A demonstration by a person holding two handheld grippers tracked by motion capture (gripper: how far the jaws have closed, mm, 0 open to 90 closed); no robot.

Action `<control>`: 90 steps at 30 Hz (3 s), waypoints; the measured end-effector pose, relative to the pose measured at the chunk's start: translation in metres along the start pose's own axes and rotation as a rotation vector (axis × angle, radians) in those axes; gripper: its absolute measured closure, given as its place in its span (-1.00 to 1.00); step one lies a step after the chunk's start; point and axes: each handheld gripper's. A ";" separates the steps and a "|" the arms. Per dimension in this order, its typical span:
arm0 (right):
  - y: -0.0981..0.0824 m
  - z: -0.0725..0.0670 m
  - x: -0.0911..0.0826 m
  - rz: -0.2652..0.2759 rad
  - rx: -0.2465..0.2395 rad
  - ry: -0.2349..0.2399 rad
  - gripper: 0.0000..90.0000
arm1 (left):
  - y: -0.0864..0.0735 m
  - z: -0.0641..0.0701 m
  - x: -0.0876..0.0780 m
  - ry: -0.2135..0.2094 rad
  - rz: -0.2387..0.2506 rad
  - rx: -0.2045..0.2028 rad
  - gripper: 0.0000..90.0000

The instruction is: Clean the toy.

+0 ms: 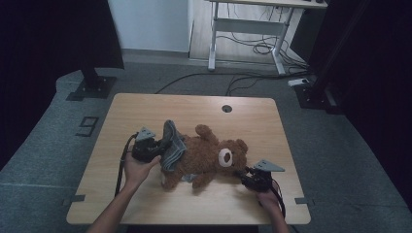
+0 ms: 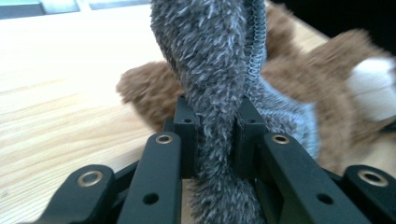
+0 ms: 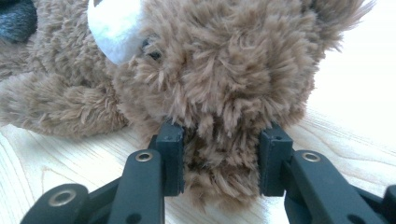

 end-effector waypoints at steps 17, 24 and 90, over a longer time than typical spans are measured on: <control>0.000 0.000 -0.001 -0.003 -0.004 -0.001 0.35 | 0.071 0.146 0.053 -0.192 -0.014 0.211 0.67; 0.000 0.000 -0.001 -0.002 -0.001 0.000 0.35 | 0.066 0.184 0.083 -0.206 -0.075 0.265 0.67; -0.001 -0.001 0.000 -0.005 0.008 -0.003 0.35 | 0.071 0.123 0.077 -0.199 -0.055 0.096 0.69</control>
Point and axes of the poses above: each handheld gripper's, and its own axes: x roughly forward along the jaws, y roughly out of its top, z roughly to its right, and after that the axes turned 11 degrees about y, right-handed
